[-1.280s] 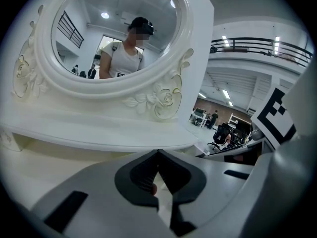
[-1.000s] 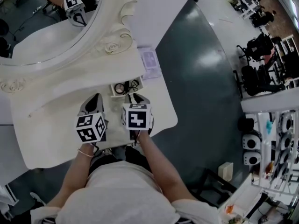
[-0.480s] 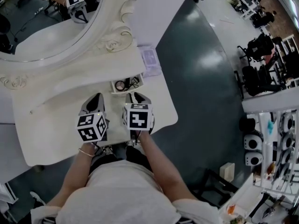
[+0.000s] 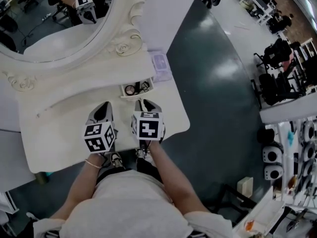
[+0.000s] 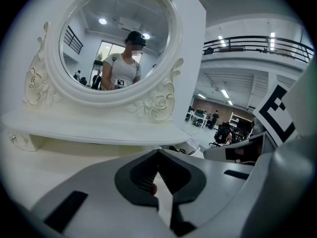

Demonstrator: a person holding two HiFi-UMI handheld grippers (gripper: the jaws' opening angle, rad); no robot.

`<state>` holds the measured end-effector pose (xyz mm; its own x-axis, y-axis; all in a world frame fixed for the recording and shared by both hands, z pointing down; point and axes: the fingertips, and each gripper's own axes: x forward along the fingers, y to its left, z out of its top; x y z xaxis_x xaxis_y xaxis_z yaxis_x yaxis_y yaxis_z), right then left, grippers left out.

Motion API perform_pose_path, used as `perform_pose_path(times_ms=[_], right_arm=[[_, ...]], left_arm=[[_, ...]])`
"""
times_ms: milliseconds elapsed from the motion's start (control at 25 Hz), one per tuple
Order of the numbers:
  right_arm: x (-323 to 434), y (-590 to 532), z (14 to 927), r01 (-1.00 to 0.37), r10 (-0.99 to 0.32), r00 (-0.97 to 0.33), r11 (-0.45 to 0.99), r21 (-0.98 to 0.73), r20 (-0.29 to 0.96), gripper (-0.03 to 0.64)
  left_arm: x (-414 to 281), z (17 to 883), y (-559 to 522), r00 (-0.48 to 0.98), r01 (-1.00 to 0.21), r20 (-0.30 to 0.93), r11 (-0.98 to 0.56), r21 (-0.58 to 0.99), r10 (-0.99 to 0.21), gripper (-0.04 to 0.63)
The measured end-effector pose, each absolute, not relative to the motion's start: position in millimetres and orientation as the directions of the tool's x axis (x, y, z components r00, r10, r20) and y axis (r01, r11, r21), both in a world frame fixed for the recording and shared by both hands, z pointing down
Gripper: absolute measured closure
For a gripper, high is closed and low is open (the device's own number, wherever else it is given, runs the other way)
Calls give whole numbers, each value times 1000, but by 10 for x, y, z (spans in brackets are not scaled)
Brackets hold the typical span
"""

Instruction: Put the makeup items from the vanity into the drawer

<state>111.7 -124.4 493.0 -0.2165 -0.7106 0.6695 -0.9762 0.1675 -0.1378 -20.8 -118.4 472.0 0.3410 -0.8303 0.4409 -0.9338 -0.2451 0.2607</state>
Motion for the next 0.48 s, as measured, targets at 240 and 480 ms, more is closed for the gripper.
perform_pose_path(times_ms=[240, 480], right_arm=[[1190, -1139, 4820, -979, -747, -206, 156, -135, 632, 555], [1264, -994, 4733, -981, -773, -191, 125, -150, 605, 569]], left_arm=[[-181, 4623, -1071, 349, -932, 427, -263, 249, -834, 592], [-165, 4560, -971, 366, -927, 419, -286, 243, -831, 592]])
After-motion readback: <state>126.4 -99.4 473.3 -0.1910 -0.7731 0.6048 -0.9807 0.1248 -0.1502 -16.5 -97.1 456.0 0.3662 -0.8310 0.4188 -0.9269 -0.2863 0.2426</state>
